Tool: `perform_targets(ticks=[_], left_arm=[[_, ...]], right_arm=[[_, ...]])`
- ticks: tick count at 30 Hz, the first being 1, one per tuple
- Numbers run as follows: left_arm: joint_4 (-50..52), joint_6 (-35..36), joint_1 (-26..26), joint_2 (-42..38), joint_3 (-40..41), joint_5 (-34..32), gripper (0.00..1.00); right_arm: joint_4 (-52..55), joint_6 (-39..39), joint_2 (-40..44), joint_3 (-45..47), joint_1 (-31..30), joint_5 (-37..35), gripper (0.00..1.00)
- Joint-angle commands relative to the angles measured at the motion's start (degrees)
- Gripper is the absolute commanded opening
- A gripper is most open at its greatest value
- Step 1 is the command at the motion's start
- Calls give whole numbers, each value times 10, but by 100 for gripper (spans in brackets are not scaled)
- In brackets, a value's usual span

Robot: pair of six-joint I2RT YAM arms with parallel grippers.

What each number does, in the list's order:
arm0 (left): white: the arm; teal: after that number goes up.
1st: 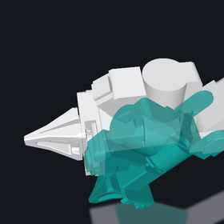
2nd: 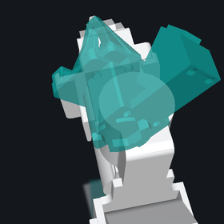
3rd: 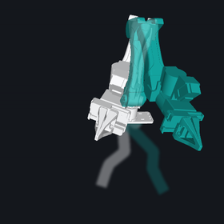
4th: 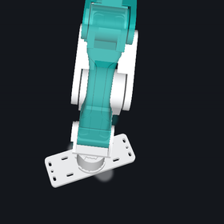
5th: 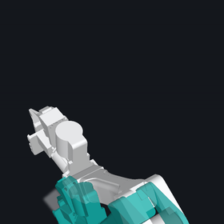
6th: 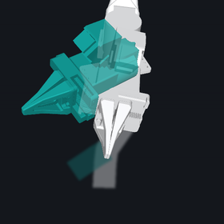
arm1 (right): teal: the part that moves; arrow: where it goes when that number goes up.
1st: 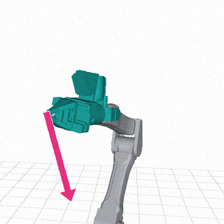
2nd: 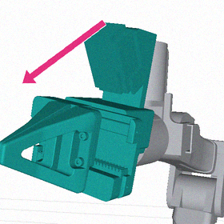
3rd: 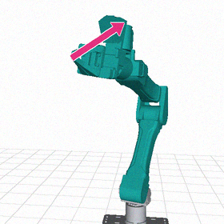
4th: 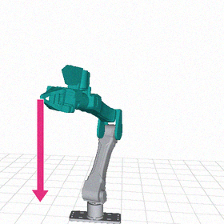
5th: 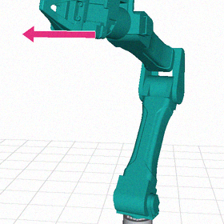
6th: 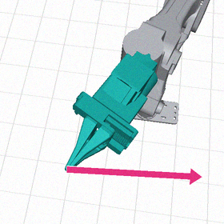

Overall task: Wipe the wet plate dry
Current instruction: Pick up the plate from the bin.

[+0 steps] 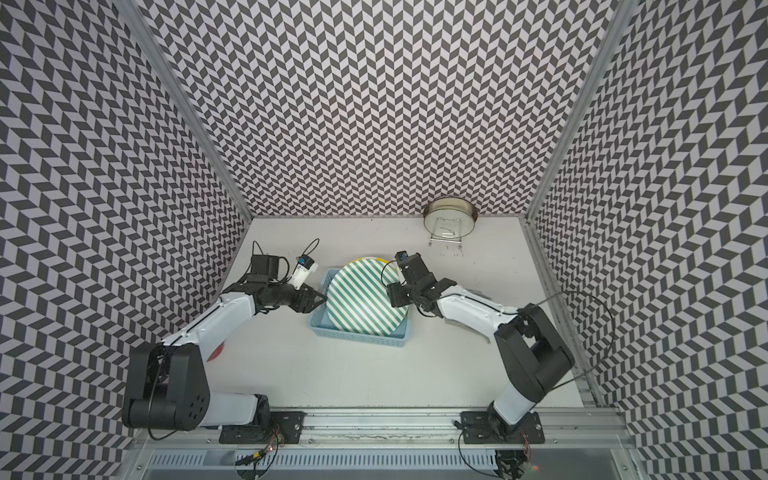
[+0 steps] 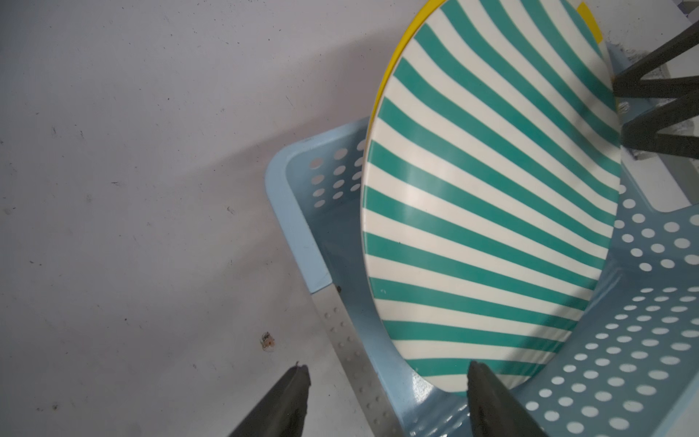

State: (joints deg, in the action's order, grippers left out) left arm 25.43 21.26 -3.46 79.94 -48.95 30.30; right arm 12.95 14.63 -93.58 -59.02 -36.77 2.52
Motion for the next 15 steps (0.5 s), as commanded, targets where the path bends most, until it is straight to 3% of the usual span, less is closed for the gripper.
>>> perform_targets(ticks=[1, 15], left_arm=[[8, 8, 0, 6, 2, 14, 68], [10, 8, -2, 22, 2, 23, 68]], right_arm=[[-26, 8, -14, 3, -4, 16, 66], [-39, 13, -40, 9, -3, 66, 65]])
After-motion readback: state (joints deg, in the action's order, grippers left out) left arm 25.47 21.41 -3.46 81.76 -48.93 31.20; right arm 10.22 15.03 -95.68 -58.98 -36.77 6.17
